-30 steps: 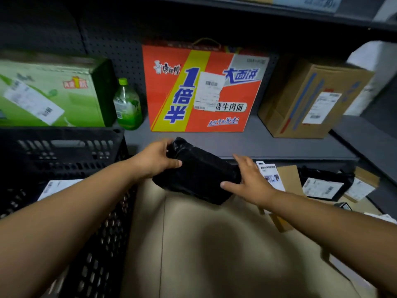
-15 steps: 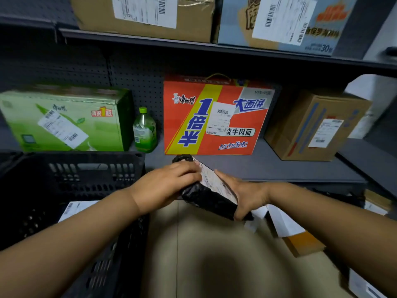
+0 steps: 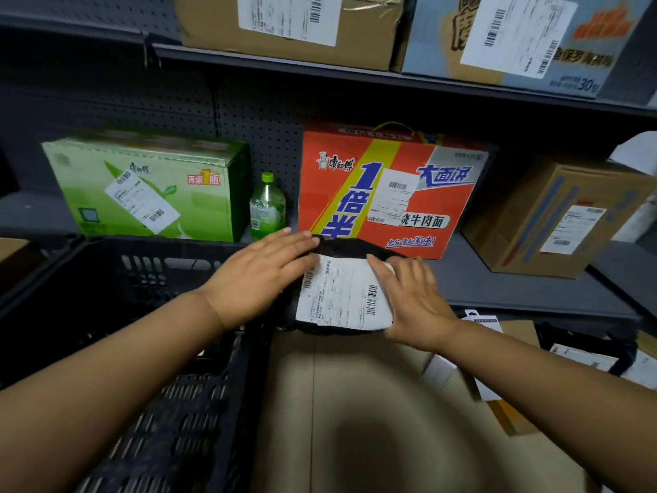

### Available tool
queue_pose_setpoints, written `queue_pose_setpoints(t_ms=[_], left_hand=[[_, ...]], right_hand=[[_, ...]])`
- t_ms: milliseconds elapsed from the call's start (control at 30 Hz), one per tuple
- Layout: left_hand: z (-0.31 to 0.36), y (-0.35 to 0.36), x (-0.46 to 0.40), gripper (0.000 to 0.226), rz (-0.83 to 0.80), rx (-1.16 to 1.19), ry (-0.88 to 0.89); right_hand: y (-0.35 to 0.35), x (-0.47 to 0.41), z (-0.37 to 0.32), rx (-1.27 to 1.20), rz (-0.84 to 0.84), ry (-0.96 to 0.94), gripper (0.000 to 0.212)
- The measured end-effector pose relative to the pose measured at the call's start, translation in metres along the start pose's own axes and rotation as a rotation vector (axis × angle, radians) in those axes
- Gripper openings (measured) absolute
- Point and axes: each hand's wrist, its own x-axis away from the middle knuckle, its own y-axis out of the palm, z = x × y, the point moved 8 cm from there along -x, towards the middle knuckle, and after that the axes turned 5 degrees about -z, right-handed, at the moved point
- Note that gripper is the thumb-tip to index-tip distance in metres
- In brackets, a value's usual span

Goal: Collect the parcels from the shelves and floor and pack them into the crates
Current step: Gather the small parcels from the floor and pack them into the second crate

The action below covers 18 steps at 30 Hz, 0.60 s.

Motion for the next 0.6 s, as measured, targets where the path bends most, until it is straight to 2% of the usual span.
queue_pose_setpoints(t_ms=[67,167,267,433,500,600], left_hand=[[-0.002,-0.003,-0.002,0.045,-0.020,0.044,-0.016],[-0.007,0.007,0.001,0.101,-0.197,-0.061,-0.074],[-0.032,0.005,0.015,0.125,-0.276,-0.206,-0.218],[-0.079,-0.014,0.054,0.115,-0.221,-0.293,-0.311],[-0.100,-0.005,0.079,0.115,-0.283,-0.313,-0.371],[-0.126,0.028,0.130,0.116,-0.466,-0.300,-0.488]], right_hand=[[-0.013,-0.012,-0.019,0.082,0.048,-0.001,0.108],[-0.035,-0.032,-0.056,0.091,0.187,-0.032,0.106],[-0.058,-0.055,-0.092,0.031,0.331,-0.026,0.108],[-0.071,-0.093,-0.153,-0.030,0.376,-0.068,0.104],[-0.063,-0.107,-0.182,-0.021,0.312,-0.117,0.105],[-0.038,-0.125,-0.222,-0.007,0.184,-0.229,0.112]])
